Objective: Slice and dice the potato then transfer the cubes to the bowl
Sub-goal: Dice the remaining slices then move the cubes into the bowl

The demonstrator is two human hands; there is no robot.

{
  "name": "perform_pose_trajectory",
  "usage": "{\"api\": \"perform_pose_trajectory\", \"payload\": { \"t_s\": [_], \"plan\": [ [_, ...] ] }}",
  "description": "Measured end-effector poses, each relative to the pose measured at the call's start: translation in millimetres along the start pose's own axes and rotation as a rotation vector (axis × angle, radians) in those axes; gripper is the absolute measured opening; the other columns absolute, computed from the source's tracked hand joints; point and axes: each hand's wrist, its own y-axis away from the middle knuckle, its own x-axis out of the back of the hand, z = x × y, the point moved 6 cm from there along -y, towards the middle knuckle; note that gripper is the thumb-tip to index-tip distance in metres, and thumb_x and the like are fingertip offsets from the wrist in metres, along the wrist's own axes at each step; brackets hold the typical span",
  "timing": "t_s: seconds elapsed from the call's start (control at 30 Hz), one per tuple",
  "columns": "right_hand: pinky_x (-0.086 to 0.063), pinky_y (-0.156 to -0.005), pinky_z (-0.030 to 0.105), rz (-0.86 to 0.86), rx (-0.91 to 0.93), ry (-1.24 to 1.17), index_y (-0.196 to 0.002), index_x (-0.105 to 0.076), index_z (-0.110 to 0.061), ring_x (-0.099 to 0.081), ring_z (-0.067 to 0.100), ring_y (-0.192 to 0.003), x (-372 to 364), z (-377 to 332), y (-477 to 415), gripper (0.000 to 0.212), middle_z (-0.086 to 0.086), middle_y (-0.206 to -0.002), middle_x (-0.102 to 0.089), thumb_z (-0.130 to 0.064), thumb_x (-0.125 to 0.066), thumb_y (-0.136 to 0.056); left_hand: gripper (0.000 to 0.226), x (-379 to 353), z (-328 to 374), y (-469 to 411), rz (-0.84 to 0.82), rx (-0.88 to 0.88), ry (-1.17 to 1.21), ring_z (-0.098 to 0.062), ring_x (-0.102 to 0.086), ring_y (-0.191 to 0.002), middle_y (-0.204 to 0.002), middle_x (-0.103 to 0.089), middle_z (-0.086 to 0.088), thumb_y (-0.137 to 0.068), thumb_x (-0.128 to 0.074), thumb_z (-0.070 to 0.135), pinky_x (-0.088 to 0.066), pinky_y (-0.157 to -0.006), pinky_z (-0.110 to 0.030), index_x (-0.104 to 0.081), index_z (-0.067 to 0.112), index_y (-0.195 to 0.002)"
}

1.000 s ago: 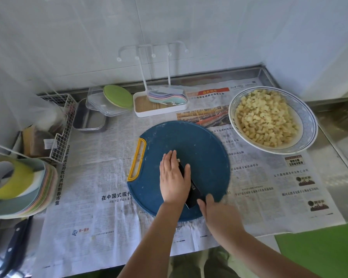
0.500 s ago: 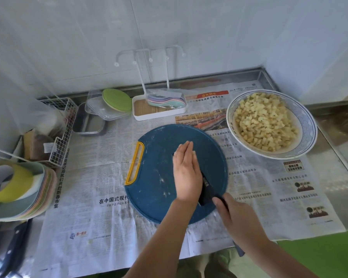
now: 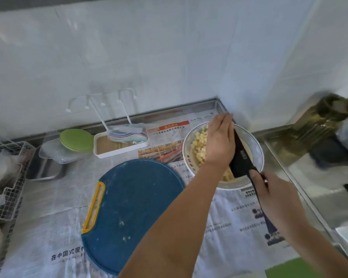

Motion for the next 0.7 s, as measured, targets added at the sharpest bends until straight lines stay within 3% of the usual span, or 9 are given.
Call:
{"api": "perform_pose_trajectory", "payload": {
  "t_s": [0.1, 0.17, 0.3, 0.37, 0.43, 0.53, 0.6, 0.7],
  "plan": [
    [-0.053, -0.050, 0.043, -0.052, -0.084, -0.024, -0.072, -0.049, -0.018, -0.061, 0.020, -0.047, 3, 22, -1, 0.042, 0.006, -0.055, -0.062, -0.048, -0.032, -0.096, 0.043, -17, -27, -12, -0.153, 0.147, -0.251, -0.023, -0.007, -0.148, -0.157, -0.025, -0.006, -0.106, -0.024, 0.023, 0.009, -0.117, -0.036, -0.035, 0.014, -0.147],
    [-0.054, -0.050, 0.040, -0.078, -0.120, -0.024, -0.072, -0.047, -0.018, -0.063, 0.020, -0.048, 3, 31, 1, 0.042, 0.006, -0.056, -0.062, -0.049, -0.030, -0.095, 0.045, -12, -40, -17, -0.220, 0.171, -0.409, -0.025, 0.001, -0.148, -0.159, -0.019, -0.004, -0.105, -0.022, 0.021, 0.015, -0.114, -0.042, -0.029, 0.016, -0.149],
    [-0.054, -0.051, 0.035, -0.128, -0.152, 0.017, -0.074, -0.047, -0.019, -0.064, 0.016, -0.051, 2, 40, -1, 0.042, 0.004, -0.059, -0.063, -0.052, -0.030, -0.096, 0.045, -2, -34, -12, -0.236, 0.069, -0.344, -0.021, -0.002, -0.148, -0.157, -0.025, -0.002, -0.105, -0.024, 0.023, 0.005, -0.120, -0.040, -0.030, 0.018, -0.149],
    [-0.055, -0.051, 0.033, -0.150, -0.167, -0.009, -0.075, -0.048, -0.019, -0.064, 0.015, -0.052, 2, 41, -3, 0.040, 0.003, -0.061, -0.065, -0.051, -0.037, -0.096, 0.041, 4, -32, -2, -0.189, 0.100, -0.141, -0.016, -0.018, -0.145, -0.153, -0.034, 0.003, -0.105, -0.030, 0.026, -0.016, -0.118, -0.029, -0.039, 0.023, -0.145],
    [-0.054, -0.048, 0.025, -0.191, -0.210, -0.082, -0.078, -0.051, -0.020, -0.064, 0.013, -0.051, 4, 40, -5, 0.034, 0.004, -0.065, -0.066, -0.051, -0.050, -0.094, 0.036, 13, -36, 1, -0.090, 0.212, 0.094, -0.006, -0.044, -0.128, -0.138, -0.050, 0.010, -0.104, -0.036, 0.024, -0.036, -0.103, -0.015, -0.050, 0.023, -0.137],
    [-0.047, -0.048, 0.021, -0.244, -0.272, -0.169, -0.082, -0.054, -0.018, -0.060, 0.014, -0.054, 6, 40, -8, 0.023, 0.009, -0.074, -0.068, -0.038, -0.064, -0.088, 0.031, 28, -50, -3, 0.138, 0.489, 0.353, -0.005, -0.062, -0.082, -0.100, -0.067, 0.003, -0.104, -0.036, 0.018, -0.055, -0.071, -0.025, -0.062, 0.013, -0.121],
    [-0.047, -0.047, 0.021, -0.248, -0.277, -0.219, -0.083, -0.055, -0.014, -0.057, 0.013, -0.052, 10, 41, -9, 0.017, 0.012, -0.072, -0.067, -0.027, -0.063, -0.089, 0.035, 34, -48, -7, 0.174, 0.569, 0.329, 0.000, -0.054, -0.054, -0.076, -0.064, 0.001, -0.105, -0.033, 0.026, -0.045, -0.049, -0.018, -0.065, 0.011, -0.106],
    [-0.048, -0.047, 0.023, -0.258, -0.263, -0.310, -0.084, -0.055, -0.011, -0.051, 0.010, -0.042, 17, 39, -10, 0.012, 0.006, -0.058, -0.057, -0.020, -0.062, -0.089, 0.053, 36, -37, -7, 0.163, 0.616, 0.309, -0.003, -0.043, -0.039, -0.058, -0.052, 0.000, -0.104, -0.027, 0.041, -0.036, -0.038, -0.014, -0.066, 0.010, -0.086]
  ]
}}
